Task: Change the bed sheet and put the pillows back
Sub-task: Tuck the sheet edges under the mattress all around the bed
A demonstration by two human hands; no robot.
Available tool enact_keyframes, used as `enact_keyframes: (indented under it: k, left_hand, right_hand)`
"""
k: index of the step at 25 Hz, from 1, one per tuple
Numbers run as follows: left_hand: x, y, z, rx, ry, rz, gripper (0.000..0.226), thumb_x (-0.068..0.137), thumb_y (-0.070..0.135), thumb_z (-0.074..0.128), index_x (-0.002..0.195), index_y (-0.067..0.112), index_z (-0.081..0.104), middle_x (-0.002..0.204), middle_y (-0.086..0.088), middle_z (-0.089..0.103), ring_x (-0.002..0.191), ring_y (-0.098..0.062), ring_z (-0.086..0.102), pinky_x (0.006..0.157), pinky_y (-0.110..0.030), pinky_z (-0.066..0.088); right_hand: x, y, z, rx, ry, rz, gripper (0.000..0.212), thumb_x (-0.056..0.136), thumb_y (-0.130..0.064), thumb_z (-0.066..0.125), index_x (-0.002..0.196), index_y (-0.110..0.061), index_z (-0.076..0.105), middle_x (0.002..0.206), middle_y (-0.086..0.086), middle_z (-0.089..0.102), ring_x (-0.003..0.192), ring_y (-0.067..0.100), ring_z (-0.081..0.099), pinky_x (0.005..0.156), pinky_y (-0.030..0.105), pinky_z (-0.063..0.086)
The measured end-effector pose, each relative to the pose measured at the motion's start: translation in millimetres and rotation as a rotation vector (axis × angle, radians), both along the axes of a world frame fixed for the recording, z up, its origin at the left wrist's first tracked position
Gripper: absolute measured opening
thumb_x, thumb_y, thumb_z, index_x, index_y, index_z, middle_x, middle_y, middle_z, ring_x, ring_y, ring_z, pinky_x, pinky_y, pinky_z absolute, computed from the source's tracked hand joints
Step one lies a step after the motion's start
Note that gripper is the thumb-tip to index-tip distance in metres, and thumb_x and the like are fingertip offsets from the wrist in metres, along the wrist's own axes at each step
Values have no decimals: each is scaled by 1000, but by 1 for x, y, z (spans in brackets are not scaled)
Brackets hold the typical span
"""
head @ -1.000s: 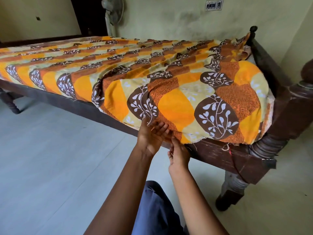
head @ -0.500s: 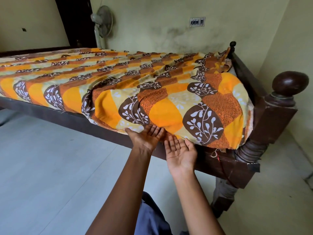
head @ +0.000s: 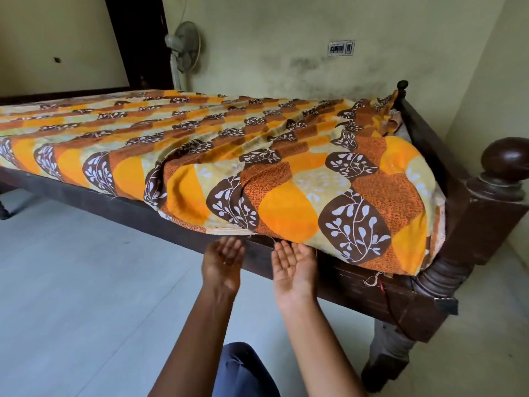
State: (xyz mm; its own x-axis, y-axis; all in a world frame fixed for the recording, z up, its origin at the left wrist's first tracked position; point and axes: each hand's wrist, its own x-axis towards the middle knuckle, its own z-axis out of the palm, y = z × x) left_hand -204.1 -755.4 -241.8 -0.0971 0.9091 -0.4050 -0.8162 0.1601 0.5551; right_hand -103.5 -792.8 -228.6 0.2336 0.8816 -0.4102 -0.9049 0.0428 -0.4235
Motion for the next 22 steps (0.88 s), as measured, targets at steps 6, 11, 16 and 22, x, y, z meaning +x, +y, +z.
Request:
enact_keyframes:
  k: [6,11,16,22]
  left_hand:
    - [-44,16,2,144,-224,139,62,96,52,26,132,4,42,138,-15,45,125,-29,47,107,-42,35]
    - [-38,42,12,197,-254,21,96,82,77,11,147,5,16,150,-21,26,137,-39,27,109,-53,23]
    - [-25,71,21,170,-280,-18,94,81,78,13,143,9,27,145,-19,36,132,-41,35,100,-57,30]
    - [-56,51,10,28,-5,205,37,99,28,35,127,6,44,118,-12,53,105,-29,57,90,-40,47]
  right_hand:
    - [-36,16,1,115,29,56,29,98,-23,40,120,-10,54,123,2,54,111,12,52,88,26,44]
    - [-29,28,8,172,51,117,19,97,-22,41,92,-13,57,96,0,59,94,9,55,88,29,44]
    - [-23,39,9,173,54,136,21,96,-21,41,99,-8,56,103,5,59,99,13,56,90,31,44]
    - [-31,38,-1,161,74,117,22,96,-21,39,100,-11,58,102,3,62,98,12,59,86,28,50]
